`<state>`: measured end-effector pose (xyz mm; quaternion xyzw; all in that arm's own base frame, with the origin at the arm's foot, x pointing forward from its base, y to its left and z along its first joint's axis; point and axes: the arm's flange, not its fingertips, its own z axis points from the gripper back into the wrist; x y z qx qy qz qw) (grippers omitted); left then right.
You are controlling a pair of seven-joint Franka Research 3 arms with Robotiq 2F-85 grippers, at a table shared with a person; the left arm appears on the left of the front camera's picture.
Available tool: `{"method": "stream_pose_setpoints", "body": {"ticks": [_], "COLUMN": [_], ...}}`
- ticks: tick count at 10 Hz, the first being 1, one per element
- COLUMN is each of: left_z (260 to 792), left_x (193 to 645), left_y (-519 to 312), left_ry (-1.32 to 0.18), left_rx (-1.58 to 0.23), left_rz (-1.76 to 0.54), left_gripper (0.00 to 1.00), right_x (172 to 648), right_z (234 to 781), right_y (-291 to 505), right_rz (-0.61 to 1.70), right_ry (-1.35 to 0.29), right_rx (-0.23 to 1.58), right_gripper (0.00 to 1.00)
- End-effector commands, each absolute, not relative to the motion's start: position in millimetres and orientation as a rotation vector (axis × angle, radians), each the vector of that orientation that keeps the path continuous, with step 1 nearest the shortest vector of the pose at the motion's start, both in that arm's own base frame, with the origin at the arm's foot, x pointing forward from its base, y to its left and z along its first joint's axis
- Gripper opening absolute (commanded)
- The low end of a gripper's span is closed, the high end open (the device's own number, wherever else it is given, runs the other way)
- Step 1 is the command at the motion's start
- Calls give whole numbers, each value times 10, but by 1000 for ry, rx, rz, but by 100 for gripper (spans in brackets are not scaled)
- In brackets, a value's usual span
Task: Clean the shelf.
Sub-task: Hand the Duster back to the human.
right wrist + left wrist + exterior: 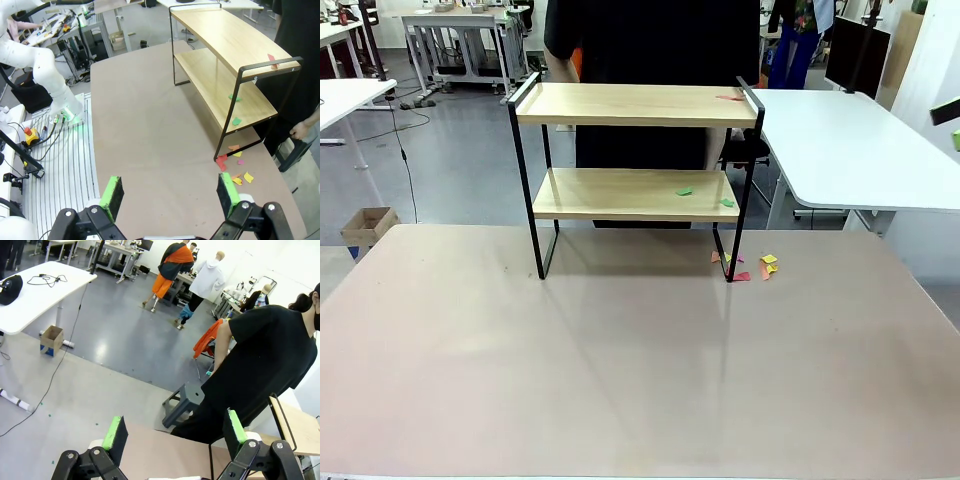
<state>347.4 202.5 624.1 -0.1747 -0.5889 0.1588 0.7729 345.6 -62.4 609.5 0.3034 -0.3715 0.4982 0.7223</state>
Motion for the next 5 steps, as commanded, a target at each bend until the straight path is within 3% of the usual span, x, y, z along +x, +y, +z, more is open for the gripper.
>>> {"method": "stream_pose_setpoints", "body": {"ticks": [1, 5], "left_z": [6220, 6220], "left_x": [3475, 3475], "left_y": [2026, 2026], "left_ry": [-1282, -1282], "left_rx": [-369, -369], "left_rz": [338, 338], "left_gripper": [100, 100], "right_x": [3461, 3461], "right_z": [6116, 6116], "right_y": [-612, -612], "right_rz": [1099, 1099], "right_ry": [-843, -843], "right_rx": [683, 683], "right_gripper": [100, 100]}}
